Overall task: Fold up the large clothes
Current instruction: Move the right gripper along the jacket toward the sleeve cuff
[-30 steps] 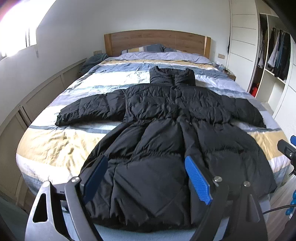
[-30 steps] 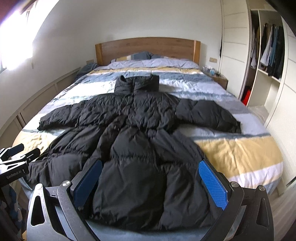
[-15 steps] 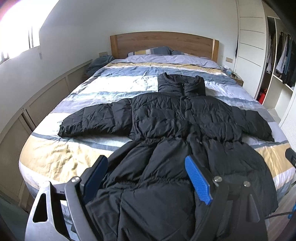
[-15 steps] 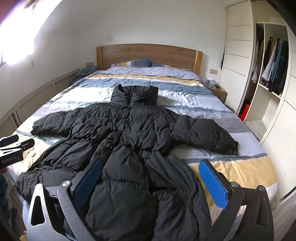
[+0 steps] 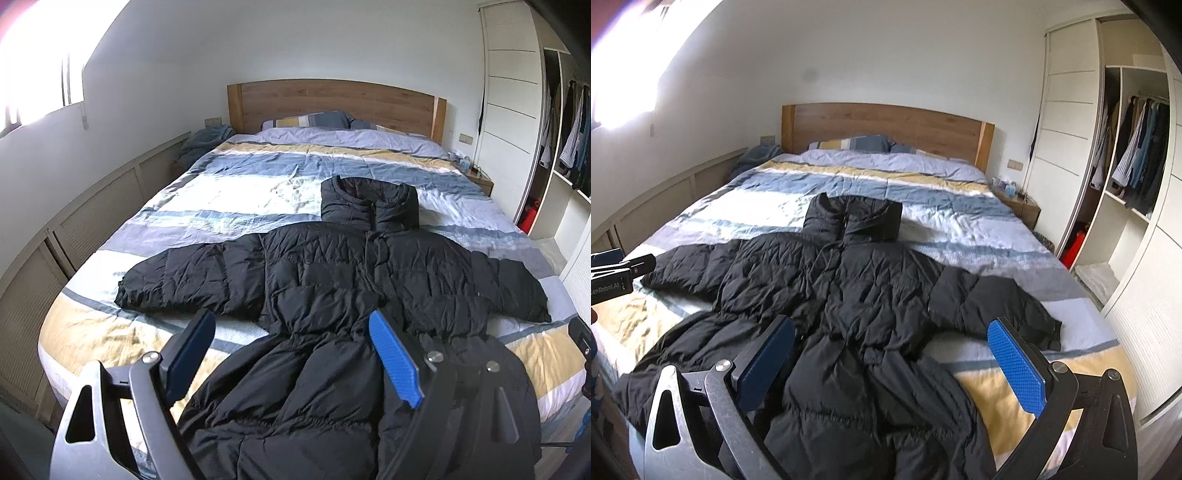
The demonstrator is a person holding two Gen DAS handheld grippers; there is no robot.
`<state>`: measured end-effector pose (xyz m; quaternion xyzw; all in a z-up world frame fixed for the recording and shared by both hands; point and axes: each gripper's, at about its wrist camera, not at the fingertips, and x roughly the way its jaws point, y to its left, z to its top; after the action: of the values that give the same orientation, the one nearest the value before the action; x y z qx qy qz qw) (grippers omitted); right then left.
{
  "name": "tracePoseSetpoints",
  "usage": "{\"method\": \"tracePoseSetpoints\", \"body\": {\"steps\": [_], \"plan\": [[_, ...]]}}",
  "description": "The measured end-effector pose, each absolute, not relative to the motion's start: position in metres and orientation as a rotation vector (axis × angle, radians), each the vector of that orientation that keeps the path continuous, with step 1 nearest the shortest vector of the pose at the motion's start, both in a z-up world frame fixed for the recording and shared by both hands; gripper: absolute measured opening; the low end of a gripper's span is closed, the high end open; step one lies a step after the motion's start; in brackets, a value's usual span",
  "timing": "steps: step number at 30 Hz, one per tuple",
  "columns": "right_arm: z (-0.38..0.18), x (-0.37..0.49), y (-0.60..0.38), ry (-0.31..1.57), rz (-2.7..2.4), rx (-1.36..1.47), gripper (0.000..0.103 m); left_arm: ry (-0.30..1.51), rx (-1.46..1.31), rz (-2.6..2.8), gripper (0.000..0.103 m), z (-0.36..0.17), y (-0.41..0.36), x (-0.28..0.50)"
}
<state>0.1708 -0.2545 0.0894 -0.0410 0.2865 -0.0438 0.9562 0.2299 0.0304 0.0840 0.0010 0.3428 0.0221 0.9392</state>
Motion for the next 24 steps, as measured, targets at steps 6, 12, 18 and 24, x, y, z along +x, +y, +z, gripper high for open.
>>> {"method": "tracePoseSetpoints", "body": {"steps": [6, 12, 18, 24], "plan": [[0.087, 0.193, -0.261, 0.586, -0.097, -0.065, 0.102, 0.711, 0.0, 0.065, 0.086, 0.083, 0.029, 0.251], [0.082, 0.217, -0.272, 0.584, -0.118, -0.056, 0.102, 0.724, -0.004, 0.088, 0.086, 0.078, 0.025, 0.276], [0.079, 0.239, -0.283, 0.577, -0.138, -0.051, 0.102, 0.735, 0.006, 0.094, 0.086, 0.073, 0.016, 0.3], [0.073, 0.262, -0.298, 0.582, -0.157, -0.031, 0.102, 0.744, 0.019, 0.096, 0.086, 0.066, 0.005, 0.322]]}}
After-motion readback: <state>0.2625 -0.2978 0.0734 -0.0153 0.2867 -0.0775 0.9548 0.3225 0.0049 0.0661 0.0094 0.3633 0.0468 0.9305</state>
